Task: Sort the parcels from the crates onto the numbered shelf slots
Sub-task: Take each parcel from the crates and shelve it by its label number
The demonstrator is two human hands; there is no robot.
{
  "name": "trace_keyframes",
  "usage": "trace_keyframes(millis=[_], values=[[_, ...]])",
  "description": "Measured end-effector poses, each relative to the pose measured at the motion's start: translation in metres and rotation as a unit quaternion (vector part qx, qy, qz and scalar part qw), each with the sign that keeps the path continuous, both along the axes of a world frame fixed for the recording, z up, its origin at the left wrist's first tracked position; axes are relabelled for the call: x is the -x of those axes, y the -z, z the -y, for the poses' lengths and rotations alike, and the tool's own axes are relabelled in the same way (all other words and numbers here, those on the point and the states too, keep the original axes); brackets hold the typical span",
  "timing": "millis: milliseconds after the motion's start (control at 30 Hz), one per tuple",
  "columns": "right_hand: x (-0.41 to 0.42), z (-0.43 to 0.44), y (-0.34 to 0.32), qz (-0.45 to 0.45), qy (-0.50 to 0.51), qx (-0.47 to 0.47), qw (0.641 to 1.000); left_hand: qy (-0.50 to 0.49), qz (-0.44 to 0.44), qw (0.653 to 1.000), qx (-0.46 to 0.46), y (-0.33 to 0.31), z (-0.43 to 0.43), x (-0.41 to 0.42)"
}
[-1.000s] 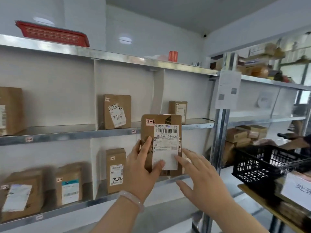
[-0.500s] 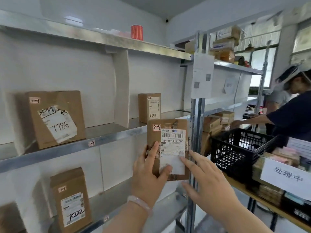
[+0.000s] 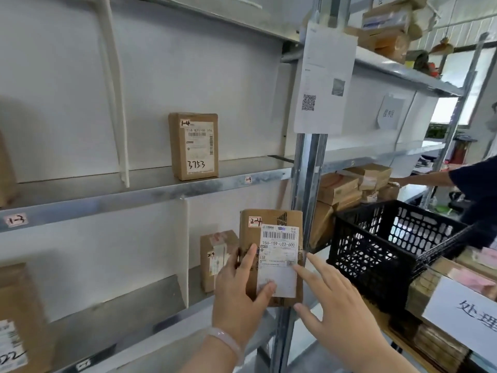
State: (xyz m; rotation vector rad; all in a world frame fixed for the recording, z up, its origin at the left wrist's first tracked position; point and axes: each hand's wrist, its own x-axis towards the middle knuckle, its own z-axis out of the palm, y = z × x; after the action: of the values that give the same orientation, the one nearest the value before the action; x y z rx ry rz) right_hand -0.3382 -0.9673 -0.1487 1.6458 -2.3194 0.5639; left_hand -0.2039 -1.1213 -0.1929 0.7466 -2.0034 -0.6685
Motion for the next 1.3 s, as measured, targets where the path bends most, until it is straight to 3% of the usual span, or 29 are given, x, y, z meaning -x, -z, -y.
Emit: trace_keyframes(millis=[367, 967, 1100, 1300], values=[[0.113, 0.042, 0.046, 0.075, -0.065, -0.059, 0.993, -0.046, 0.042, 0.996, -0.068, 0.051, 0.020, 0.097], [0.178, 0.157, 0.116, 0.163, -0.064, -0.060, 0.983, -0.115, 0.082, 0.990, -0.014, 0.154, 0.139, 0.204], [0.183, 0.162, 0.129, 0.177, -0.045, -0.020, 0.983, -0.147, 0.096, 0.984, -0.029, 0.171, 0.159, 0.219], [0.198, 0.166, 0.159, 0.193, -0.064, -0.064, 0.977, -0.159, 0.080, 0.984, -0.004, 0.191, 0.183, 0.232]])
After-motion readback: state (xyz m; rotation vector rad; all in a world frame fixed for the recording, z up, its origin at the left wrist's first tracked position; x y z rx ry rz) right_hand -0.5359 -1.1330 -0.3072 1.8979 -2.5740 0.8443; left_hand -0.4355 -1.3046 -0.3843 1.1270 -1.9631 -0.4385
